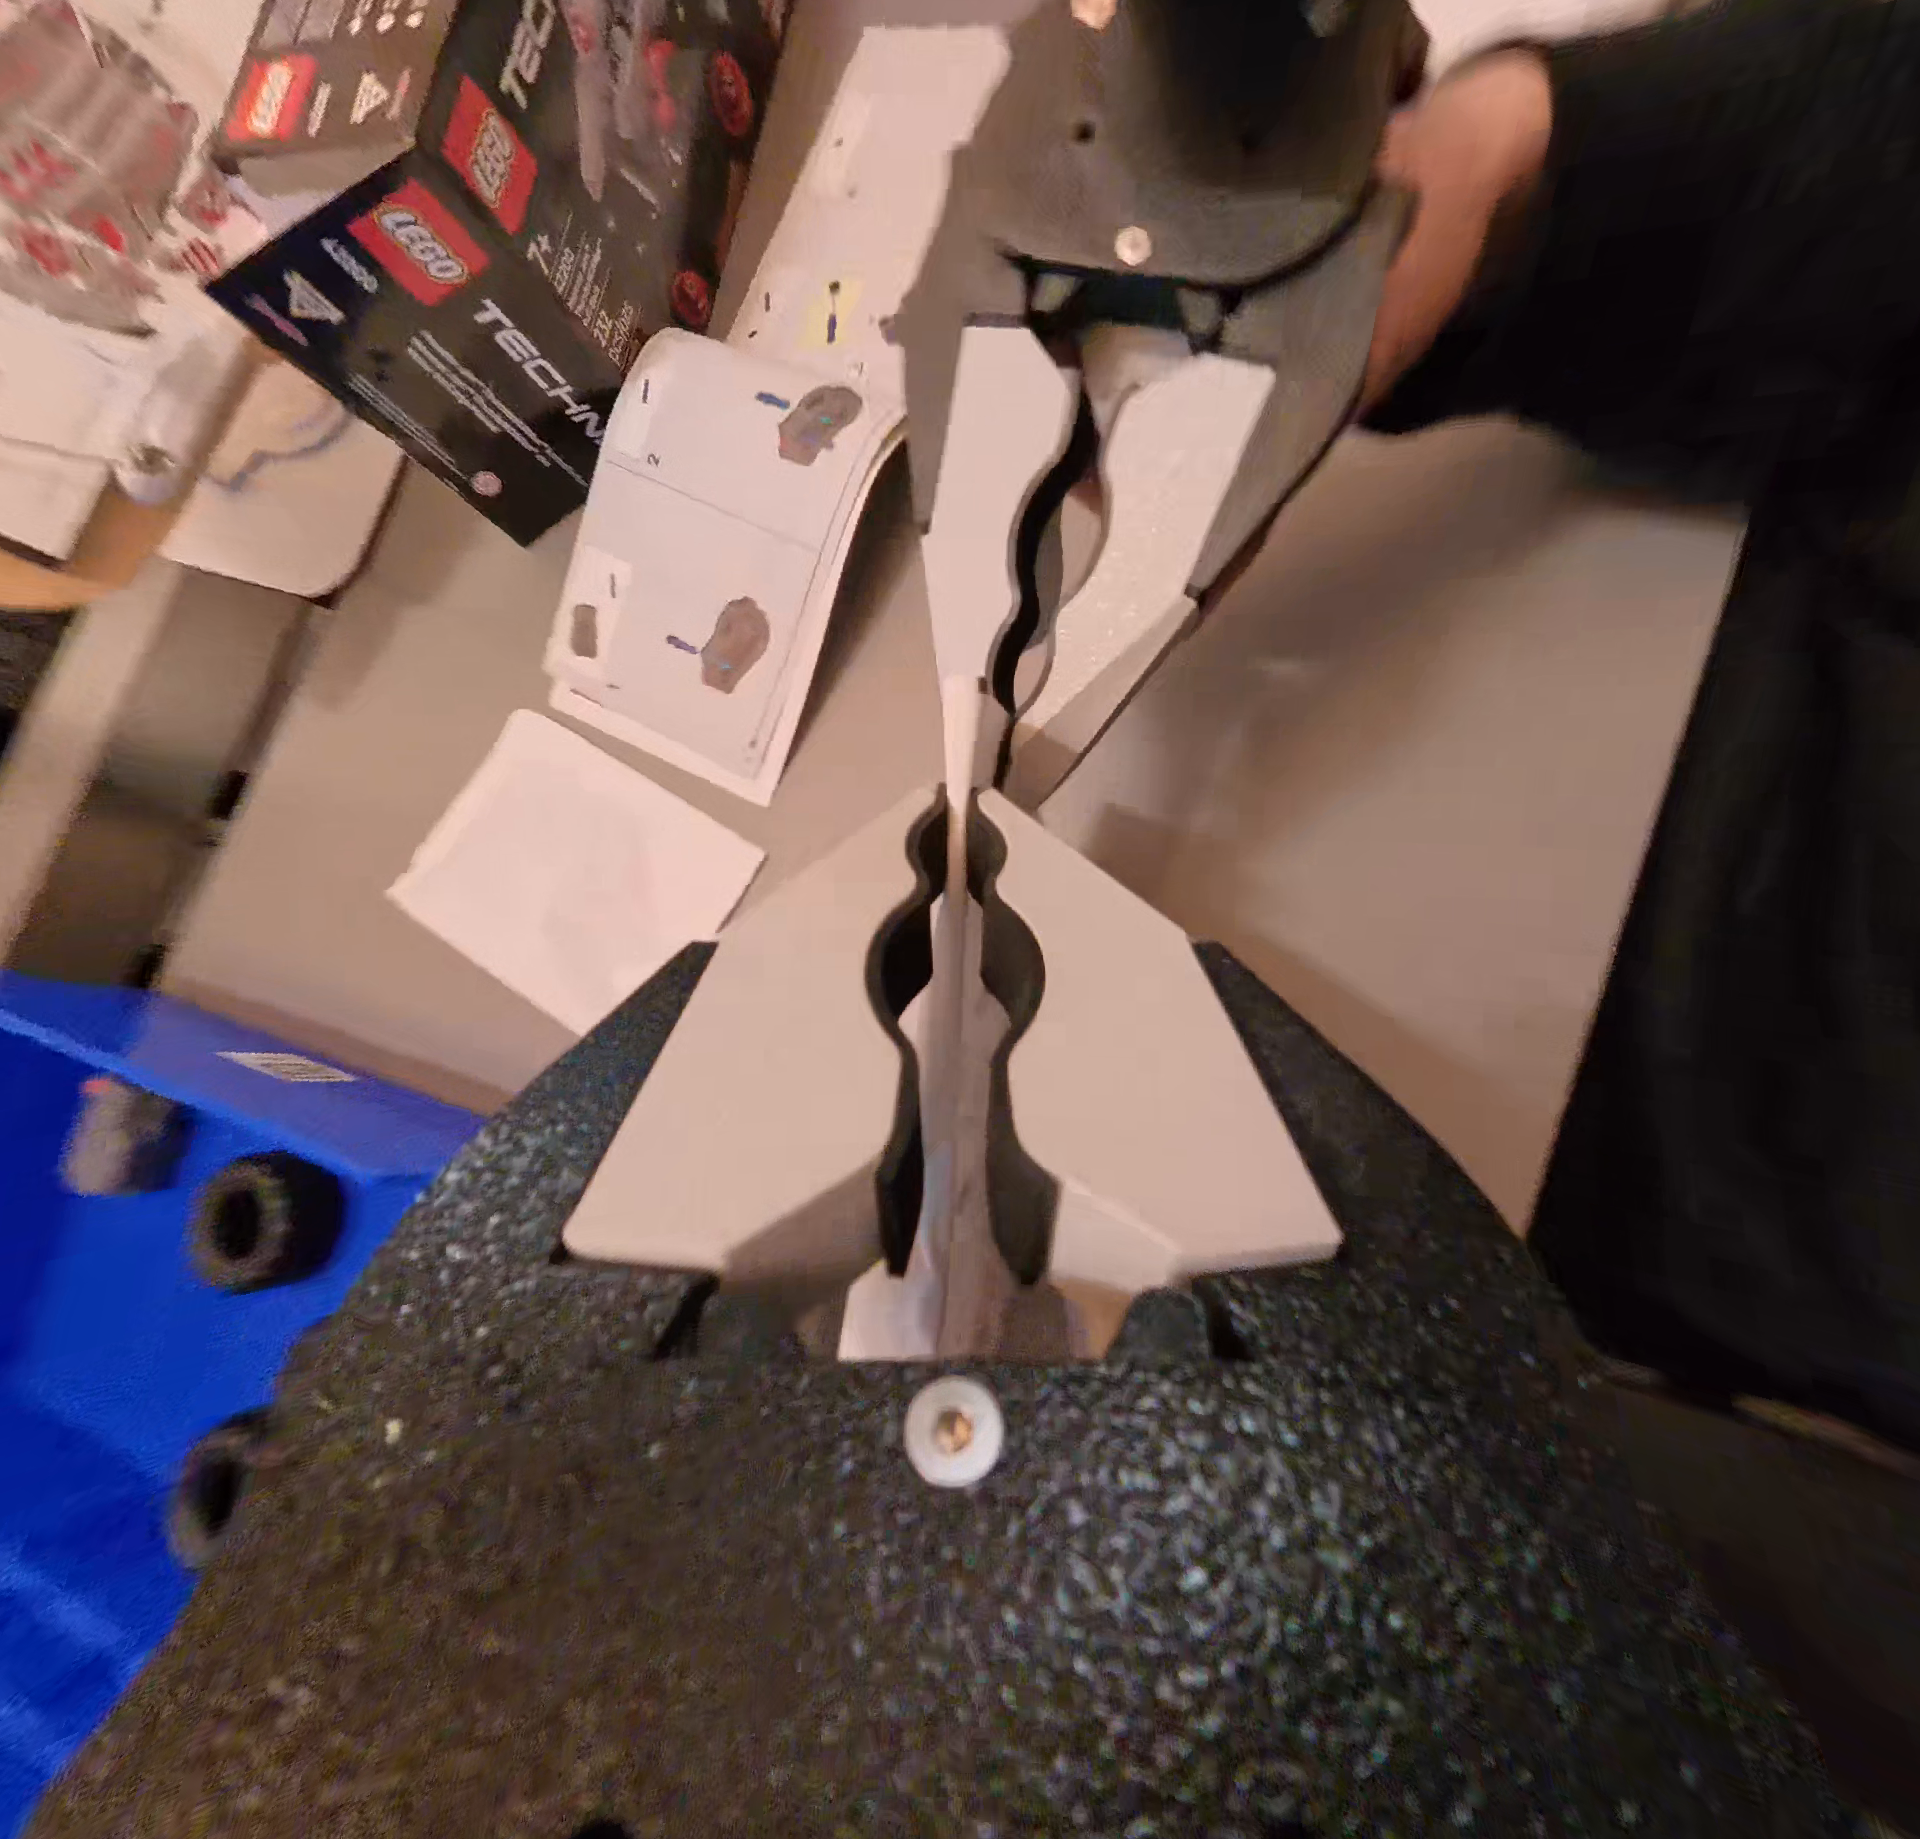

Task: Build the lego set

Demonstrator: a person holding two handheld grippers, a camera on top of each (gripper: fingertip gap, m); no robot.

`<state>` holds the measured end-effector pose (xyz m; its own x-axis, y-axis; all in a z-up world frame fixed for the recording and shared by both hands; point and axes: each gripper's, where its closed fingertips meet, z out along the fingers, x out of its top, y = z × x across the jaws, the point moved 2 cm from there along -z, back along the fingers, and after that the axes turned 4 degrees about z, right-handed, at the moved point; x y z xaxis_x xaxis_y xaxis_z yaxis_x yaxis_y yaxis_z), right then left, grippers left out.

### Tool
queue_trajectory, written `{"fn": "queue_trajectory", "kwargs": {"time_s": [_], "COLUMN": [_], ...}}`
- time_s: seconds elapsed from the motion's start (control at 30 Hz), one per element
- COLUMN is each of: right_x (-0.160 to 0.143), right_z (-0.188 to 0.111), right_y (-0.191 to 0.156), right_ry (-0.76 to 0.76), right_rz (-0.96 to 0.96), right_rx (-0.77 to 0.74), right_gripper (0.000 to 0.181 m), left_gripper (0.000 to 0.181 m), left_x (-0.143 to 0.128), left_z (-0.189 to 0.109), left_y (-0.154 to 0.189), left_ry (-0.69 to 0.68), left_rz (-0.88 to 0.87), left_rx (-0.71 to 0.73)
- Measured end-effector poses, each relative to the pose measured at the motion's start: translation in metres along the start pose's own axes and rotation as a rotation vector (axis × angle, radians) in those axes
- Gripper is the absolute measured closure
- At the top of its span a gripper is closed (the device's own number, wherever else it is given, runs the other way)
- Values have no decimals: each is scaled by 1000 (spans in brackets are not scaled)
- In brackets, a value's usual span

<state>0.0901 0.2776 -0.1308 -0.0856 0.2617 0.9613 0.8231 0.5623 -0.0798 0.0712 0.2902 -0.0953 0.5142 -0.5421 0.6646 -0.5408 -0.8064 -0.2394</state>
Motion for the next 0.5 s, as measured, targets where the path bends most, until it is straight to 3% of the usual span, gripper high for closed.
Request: {"fn": "queue_trajectory", "kwargs": {"time_s": [0.03,0.1,0.2,0.27,0.43,0.5], "right_x": [6,21,31,32,29,29], "right_z": [-4,-11,-15,-19,-34,-40], "right_y": [1,1,-3,-4,-13,-19], "right_ry": [56,149,167,141,161,155], "right_rz": [-1,-14,-55,16,99,75], "right_rx": [-19,-53,-63,-44,71,102], "right_gripper": [175,158,169,176,181,181], "left_gripper": [181,181,181,179,145,133], "left_x": [3,8,16,20,32,30], "left_z": [-1,-2,-2,-3,-16,-16], "left_y": [0,-2,-4,-4,-9,-3], "left_ry": [17,35,85,105,139,73], "left_rz": [-59,-163,-277,-291,-285,-242], "left_rx": [-41,-122,-228,-281,-348,-411]}}
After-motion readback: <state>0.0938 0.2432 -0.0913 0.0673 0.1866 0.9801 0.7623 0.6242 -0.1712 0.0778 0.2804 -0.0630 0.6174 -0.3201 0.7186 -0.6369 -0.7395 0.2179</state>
